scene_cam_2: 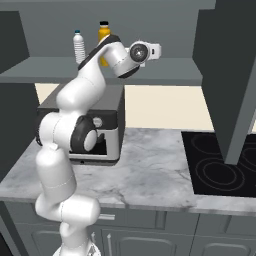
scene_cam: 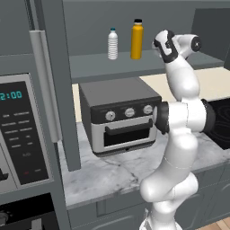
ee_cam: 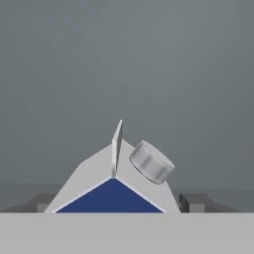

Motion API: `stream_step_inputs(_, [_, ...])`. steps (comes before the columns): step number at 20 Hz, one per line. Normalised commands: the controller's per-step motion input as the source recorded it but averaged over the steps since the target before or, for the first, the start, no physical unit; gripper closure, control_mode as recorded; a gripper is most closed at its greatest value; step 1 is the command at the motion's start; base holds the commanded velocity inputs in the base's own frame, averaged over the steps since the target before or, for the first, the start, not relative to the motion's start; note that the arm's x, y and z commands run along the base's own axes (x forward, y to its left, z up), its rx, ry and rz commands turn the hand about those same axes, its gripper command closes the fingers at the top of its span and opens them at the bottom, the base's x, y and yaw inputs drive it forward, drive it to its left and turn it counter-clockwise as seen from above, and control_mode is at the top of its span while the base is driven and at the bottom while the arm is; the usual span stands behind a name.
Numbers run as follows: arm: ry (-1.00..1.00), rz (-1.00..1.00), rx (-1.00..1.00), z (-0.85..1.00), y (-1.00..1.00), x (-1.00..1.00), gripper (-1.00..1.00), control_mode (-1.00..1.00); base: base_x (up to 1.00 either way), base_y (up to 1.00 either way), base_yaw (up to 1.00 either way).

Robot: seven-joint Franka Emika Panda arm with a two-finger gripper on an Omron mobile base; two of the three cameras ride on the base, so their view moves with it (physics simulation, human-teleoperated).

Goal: Pick the water bottle, milk, bottled water from the counter and place them in the open cabinet.

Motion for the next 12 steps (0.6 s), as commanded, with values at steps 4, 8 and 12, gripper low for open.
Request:
stream_step_inputs(4, [-0.01,0.00,0.00,0.00,0.00,-0.07,-1.00,-1.00,0.00,0.00,0.00])
stream_step_inputs(8, [0.00,0.00,0.00,-0.01,-0.02,-0.10,-1.00,-1.00,0.00,0.00,0.00])
stream_step_inputs(12, [0.00,0.00,0.00,0.07,-0.01,-0.34,-1.00,-1.00,0.00,0.00,0.00])
